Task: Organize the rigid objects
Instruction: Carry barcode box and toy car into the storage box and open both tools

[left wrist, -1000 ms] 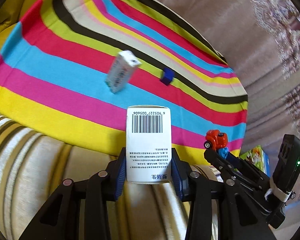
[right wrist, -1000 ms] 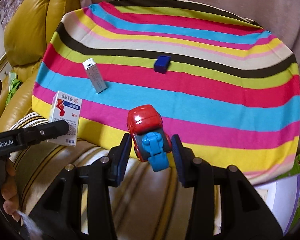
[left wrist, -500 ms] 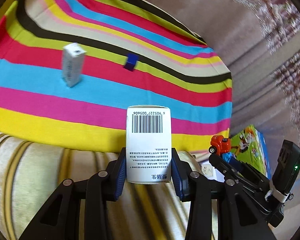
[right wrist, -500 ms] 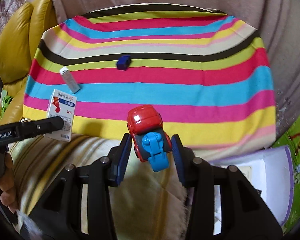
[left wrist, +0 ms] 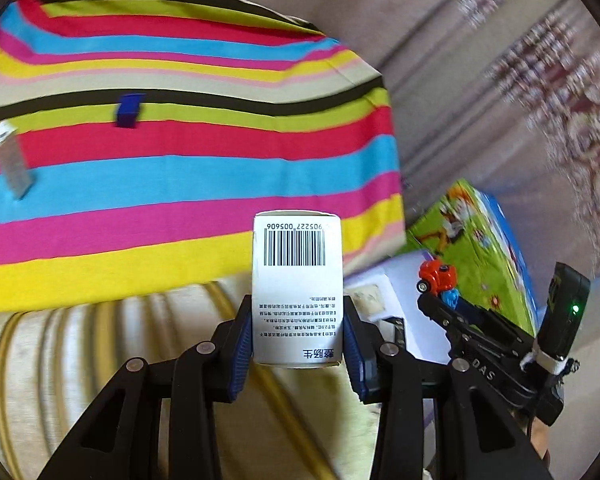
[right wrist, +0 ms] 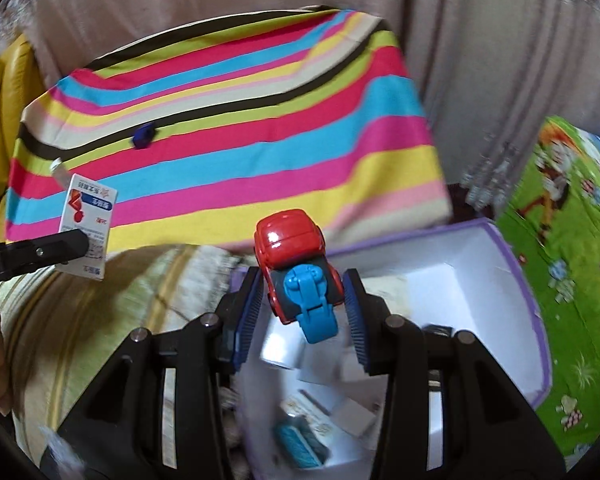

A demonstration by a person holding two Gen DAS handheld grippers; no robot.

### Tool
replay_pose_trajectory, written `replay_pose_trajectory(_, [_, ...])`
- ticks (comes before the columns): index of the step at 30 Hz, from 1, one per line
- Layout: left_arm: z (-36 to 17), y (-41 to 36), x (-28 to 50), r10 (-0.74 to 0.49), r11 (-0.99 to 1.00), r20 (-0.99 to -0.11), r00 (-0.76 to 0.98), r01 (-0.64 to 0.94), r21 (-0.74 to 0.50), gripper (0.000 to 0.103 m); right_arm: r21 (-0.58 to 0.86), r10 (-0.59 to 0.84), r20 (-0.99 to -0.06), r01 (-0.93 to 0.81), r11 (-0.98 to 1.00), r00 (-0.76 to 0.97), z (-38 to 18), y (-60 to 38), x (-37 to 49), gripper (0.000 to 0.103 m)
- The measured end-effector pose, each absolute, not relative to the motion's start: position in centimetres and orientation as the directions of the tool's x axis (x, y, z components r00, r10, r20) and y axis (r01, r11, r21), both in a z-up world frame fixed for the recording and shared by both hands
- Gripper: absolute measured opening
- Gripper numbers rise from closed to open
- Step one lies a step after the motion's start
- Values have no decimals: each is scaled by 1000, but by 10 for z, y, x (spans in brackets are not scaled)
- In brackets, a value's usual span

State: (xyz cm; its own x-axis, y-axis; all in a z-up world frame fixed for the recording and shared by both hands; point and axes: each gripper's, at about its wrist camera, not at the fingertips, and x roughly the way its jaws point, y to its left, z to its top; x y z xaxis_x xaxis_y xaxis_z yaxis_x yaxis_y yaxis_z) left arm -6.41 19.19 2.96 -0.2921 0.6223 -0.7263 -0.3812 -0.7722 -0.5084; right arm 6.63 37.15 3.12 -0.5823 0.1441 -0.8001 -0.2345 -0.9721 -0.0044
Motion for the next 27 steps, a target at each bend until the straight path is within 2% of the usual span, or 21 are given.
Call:
replay_pose_trajectory(15, [27,281,-24,650,-637,-754,-97,-611,-470,41,-108,333,-778,-410,-906,-532,35,424,101,45])
replay_pose_trajectory(24, [25,306,-3,650,-540,-760,15,-694,-476,41,-128,386,-758,-460,-879,-526,39,432,105,45])
replay_pose_trajectory(27, [19,310,-1,639,-531,-768,49,-694,-487,47,-131,394,-753,-466,-875,-527,41,432,105,47])
